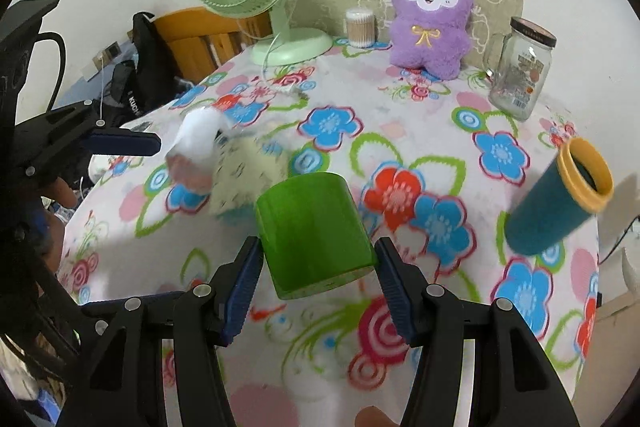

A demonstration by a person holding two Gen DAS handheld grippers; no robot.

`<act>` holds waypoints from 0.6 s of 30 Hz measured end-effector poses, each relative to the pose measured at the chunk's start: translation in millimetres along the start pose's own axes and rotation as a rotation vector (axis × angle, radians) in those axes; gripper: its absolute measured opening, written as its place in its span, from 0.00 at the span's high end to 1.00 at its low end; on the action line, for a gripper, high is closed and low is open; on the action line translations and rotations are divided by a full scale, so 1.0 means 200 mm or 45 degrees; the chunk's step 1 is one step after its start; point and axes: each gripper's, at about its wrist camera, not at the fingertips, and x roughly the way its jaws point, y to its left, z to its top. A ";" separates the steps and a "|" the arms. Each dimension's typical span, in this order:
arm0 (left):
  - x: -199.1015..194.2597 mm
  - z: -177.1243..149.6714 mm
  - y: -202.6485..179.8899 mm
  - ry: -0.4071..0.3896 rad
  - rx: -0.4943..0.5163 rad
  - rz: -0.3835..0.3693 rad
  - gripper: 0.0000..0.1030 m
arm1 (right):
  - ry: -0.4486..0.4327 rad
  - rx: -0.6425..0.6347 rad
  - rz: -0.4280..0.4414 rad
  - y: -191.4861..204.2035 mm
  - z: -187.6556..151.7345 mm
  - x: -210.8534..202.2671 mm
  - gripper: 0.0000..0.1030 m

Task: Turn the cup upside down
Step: 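Carry the green cup with the right gripper toward the left gripper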

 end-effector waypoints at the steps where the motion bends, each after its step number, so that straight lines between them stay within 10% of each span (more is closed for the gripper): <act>1: -0.01 -0.02 -0.02 0.000 -0.001 0.000 0.00 | 0.001 0.002 -0.001 0.02 -0.03 -0.02 0.42; 18: -0.14 -0.46 -0.29 0.022 -0.173 -0.064 0.00 | 0.001 0.082 -0.139 0.27 -0.56 -0.20 0.42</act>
